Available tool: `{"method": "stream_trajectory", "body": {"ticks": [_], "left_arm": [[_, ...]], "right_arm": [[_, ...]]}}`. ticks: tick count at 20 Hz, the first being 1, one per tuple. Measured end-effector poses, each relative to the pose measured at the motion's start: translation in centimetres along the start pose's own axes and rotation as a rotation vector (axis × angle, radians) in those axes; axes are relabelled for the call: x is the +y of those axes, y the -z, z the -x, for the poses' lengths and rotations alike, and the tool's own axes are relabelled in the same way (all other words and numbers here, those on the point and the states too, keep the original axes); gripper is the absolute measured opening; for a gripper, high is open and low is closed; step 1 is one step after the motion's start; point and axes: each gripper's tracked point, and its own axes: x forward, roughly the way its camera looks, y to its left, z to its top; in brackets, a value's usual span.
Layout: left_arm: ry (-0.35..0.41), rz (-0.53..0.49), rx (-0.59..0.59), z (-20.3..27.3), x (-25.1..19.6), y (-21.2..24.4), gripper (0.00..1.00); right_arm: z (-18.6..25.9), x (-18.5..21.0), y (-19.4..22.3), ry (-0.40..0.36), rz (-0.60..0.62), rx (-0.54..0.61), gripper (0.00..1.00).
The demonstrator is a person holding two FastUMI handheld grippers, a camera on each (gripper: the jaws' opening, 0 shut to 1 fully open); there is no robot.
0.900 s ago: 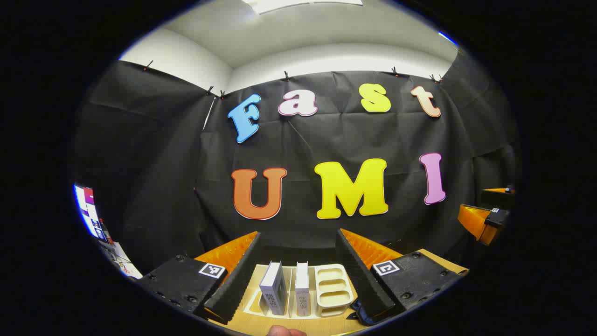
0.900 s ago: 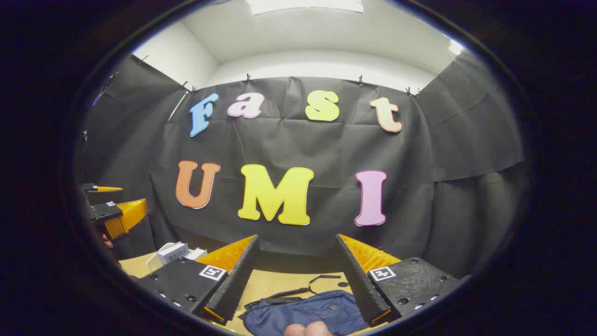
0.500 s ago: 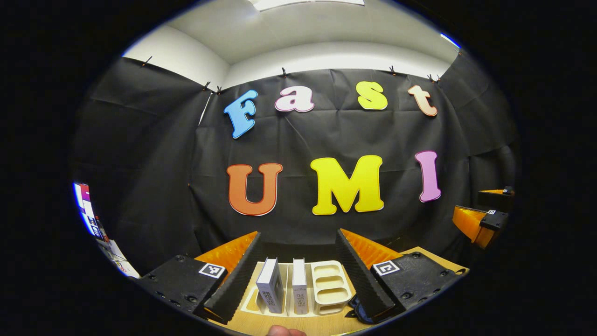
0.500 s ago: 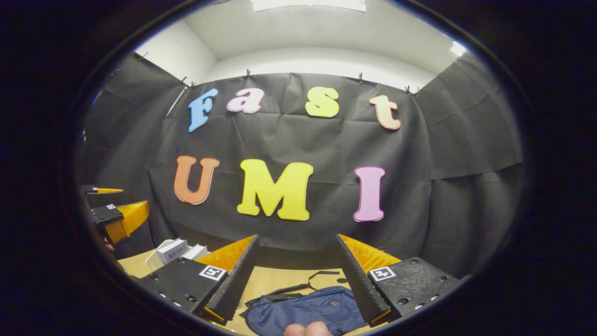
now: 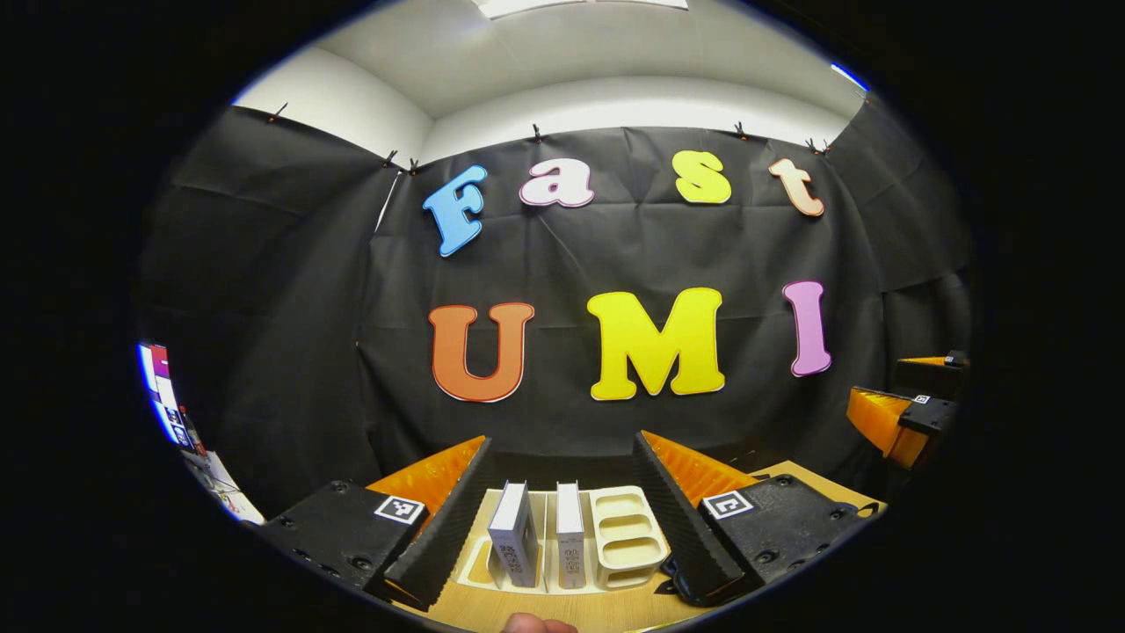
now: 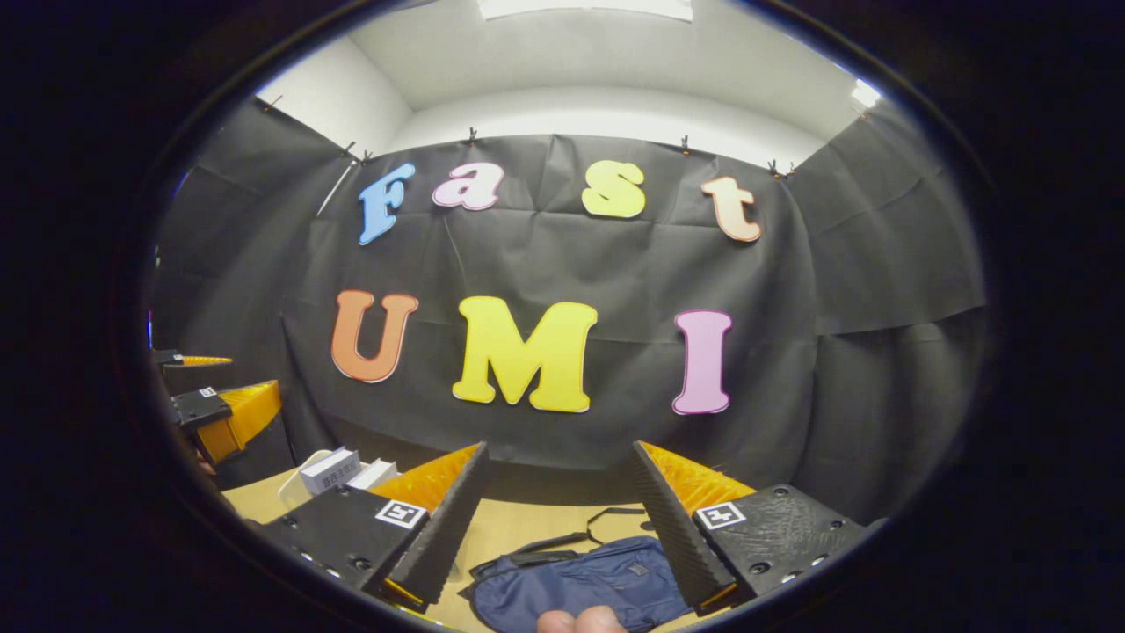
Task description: Open the schoolbag, grab two books from the bookshelf and put them into the schoolbag.
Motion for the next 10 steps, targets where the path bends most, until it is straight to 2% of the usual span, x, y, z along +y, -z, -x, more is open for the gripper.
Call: {"method": "stream_trajectory", "body": {"ticks": [5, 10], "left_arm": [[-0.009, -0.002, -0.002, 0.2, 0.6, -0.1, 0.98], [-0.021, 0.000, 0.013, 0.3, 1.3, 0.6, 0.99]], "right_arm": [[-0.1, 0.6, 0.4, -0.011, 0.009, 0.013, 0.96], [0.0, 1.7, 3.5, -0.040, 0.028, 0.074, 0.97]]}}
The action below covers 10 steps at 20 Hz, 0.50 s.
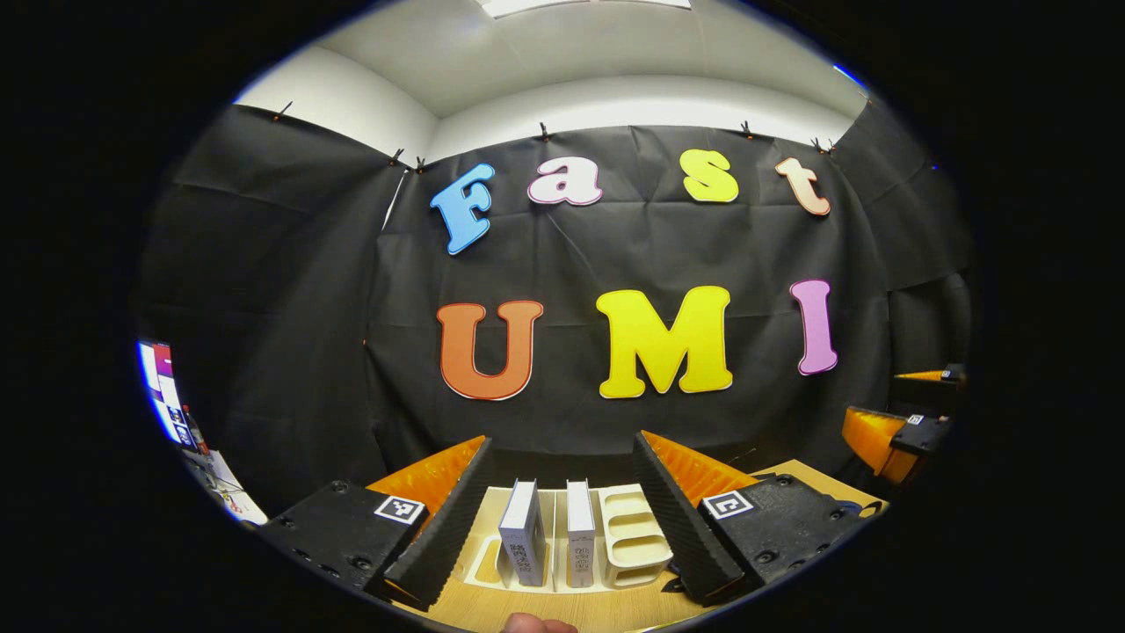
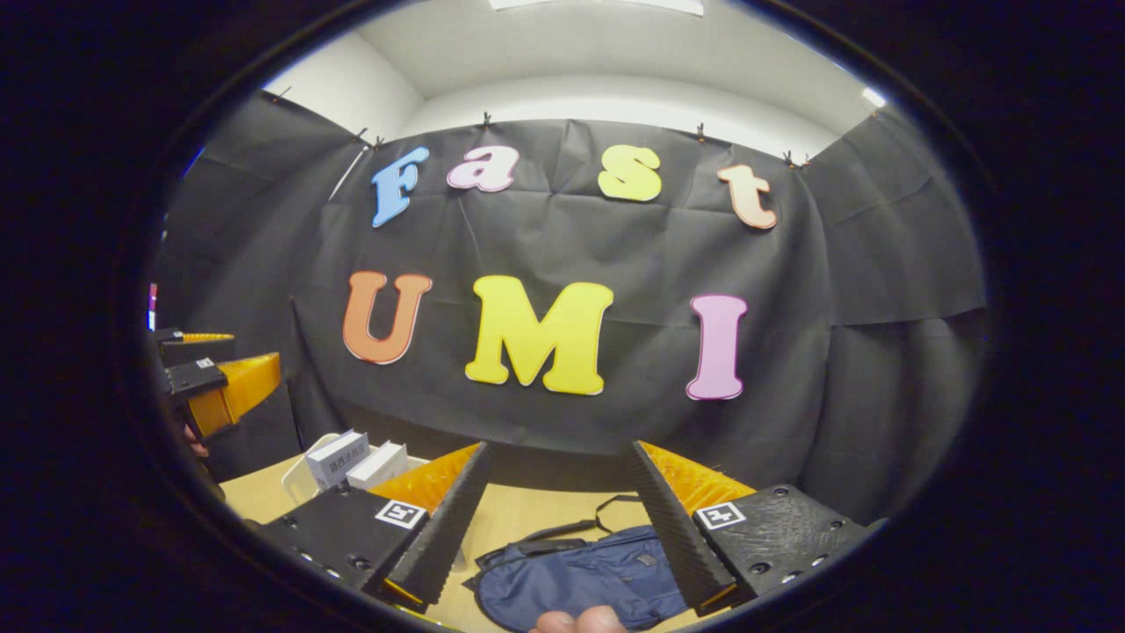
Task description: Open the schoolbag, grab two books from the bookshelf and put them into the schoolbag.
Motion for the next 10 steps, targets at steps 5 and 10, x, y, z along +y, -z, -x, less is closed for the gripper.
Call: {"method": "stream_trajectory", "body": {"ticks": [5, 10], "left_arm": [[-0.009, -0.001, 0.011, 0.1, 0.8, 0.4, 0.99], [-0.018, -0.008, 0.024, 0.3, 1.4, 0.8, 0.99]], "right_arm": [[-0.4, 1.6, 7.0, -0.036, 0.043, 0.126, 0.95], [-0.6, 4.2, 17.7, -0.103, 0.081, 0.344, 0.96]]}}
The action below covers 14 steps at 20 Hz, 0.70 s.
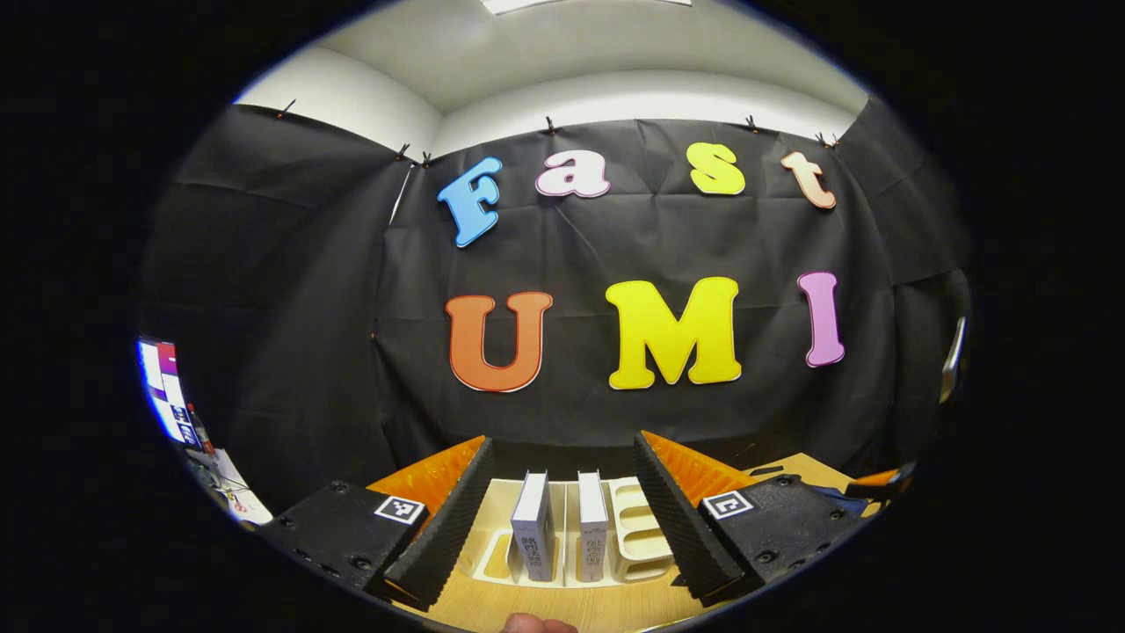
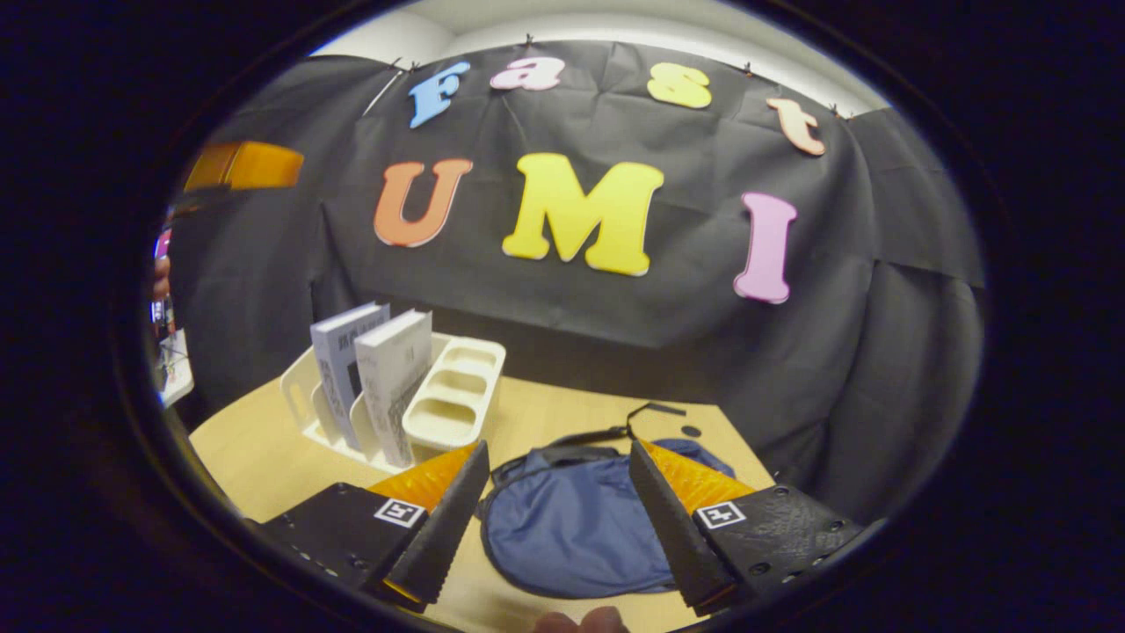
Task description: Open the schoolbag, grab two books from the bookshelf and put them into the schoolbag.
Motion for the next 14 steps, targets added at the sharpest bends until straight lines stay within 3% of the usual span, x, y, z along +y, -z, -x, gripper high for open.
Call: {"method": "stream_trajectory", "body": {"ticks": [9, 14], "left_arm": [[-0.022, -0.012, 0.043, 0.3, 1.0, 1.3, 0.98], [-0.047, -0.020, 0.058, 0.8, 2.1, 1.6, 0.98]], "right_arm": [[-7.8, 4.9, 13.9, -0.057, 0.105, 0.308, 0.96], [-9.6, 5.0, 17.4, 0.019, 0.176, 0.344, 0.96]]}}
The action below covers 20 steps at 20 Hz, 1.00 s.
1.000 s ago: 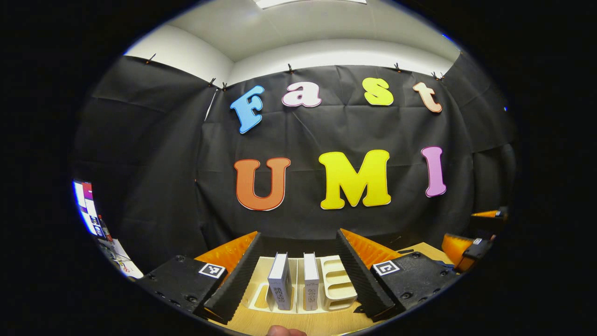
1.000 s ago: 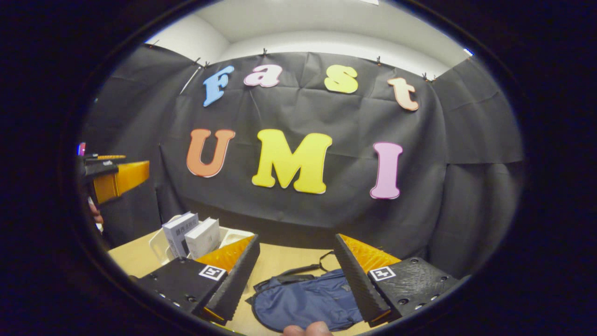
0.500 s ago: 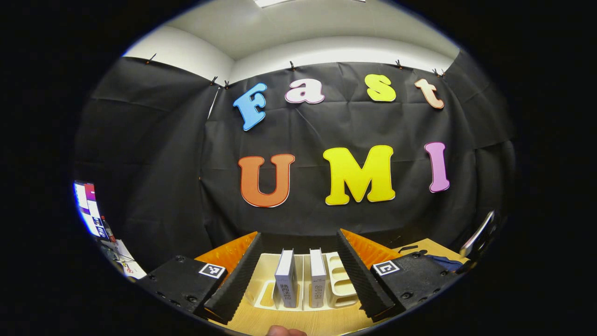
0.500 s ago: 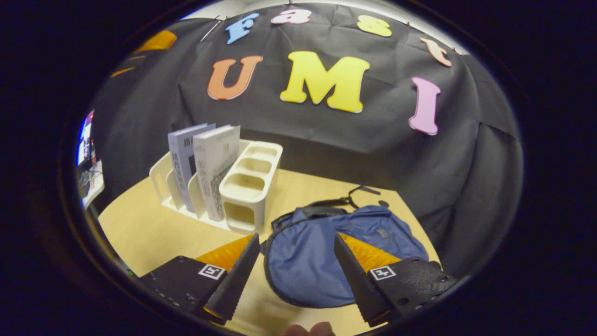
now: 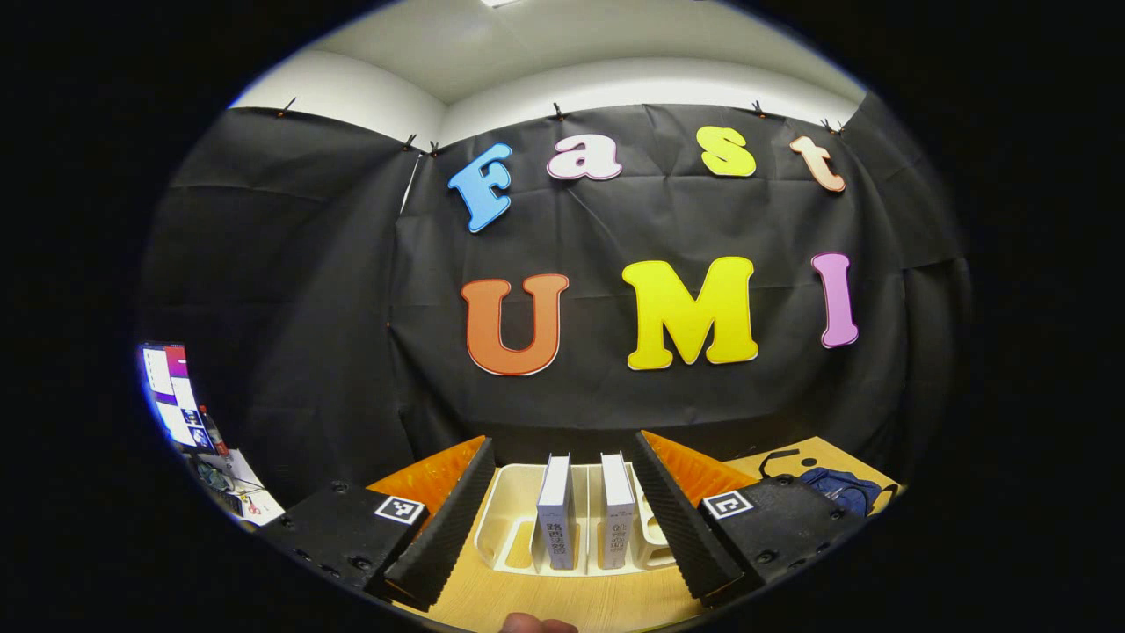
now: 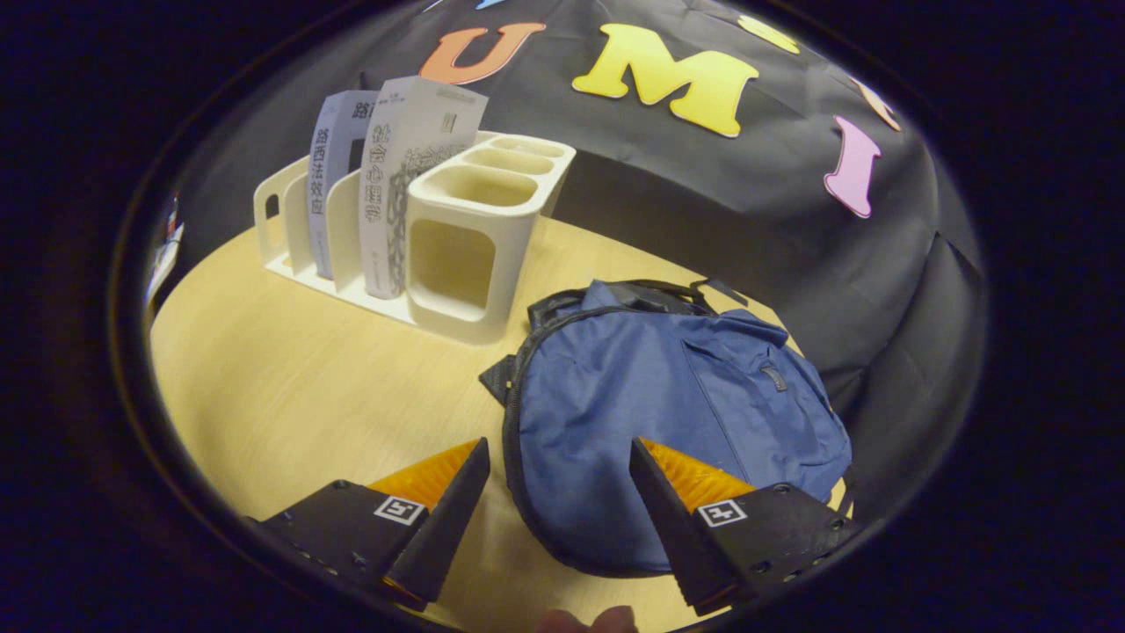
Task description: Open the schoolbag, grab two books from the bookshelf and put them into the schoolbag.
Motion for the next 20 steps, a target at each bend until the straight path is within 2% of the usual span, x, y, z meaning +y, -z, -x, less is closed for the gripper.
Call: {"method": "stream_trajectory", "body": {"ticks": [2, 8, 11, 14, 15, 17, 18, 19, 20], "left_arm": [[-0.012, -0.005, 0.005, 0.0, 0.3, 0.1, 0.98], [-0.036, -0.023, 0.027, 0.6, 1.5, 0.7, 0.98], [-0.045, -0.028, 0.030, 0.9, 1.8, 0.6, 0.99], [-0.052, -0.024, 0.037, 1.1, 2.0, 0.7, 0.99], [-0.054, -0.022, 0.036, 1.2, 2.1, 0.6, 0.99], [-0.056, -0.020, 0.038, 1.2, 2.1, 0.7, 0.99], [-0.055, -0.018, 0.038, 1.2, 2.1, 0.7, 0.99], [-0.054, -0.017, 0.037, 1.2, 2.0, 0.6, 0.99], [-0.053, -0.015, 0.036, 1.2, 1.9, 0.6, 0.99]], "right_arm": [[-0.8, -0.2, -0.1, 0.033, -0.002, -0.009, 0.99], [-2.4, -0.9, 0.0, 0.108, -0.039, -0.035, 0.96], [-3.3, -1.2, -0.2, 0.114, -0.045, -0.068, 0.99], [-3.9, -1.7, -0.4, 0.091, -0.047, -0.079, 0.94], [-4.1, -1.9, -0.3, 0.078, -0.041, -0.067, 0.99], [-4.3, -1.7, -0.1, 0.033, -0.055, -0.047, 0.80], [-4.6, -1.5, -0.2, 0.007, -0.058, -0.035, 0.75], [-4.1, -1.2, -0.6, -0.017, -0.057, -0.033, 0.65], [-3.9, -1.1, -0.8, -0.032, -0.049, -0.031, 0.47]]}}
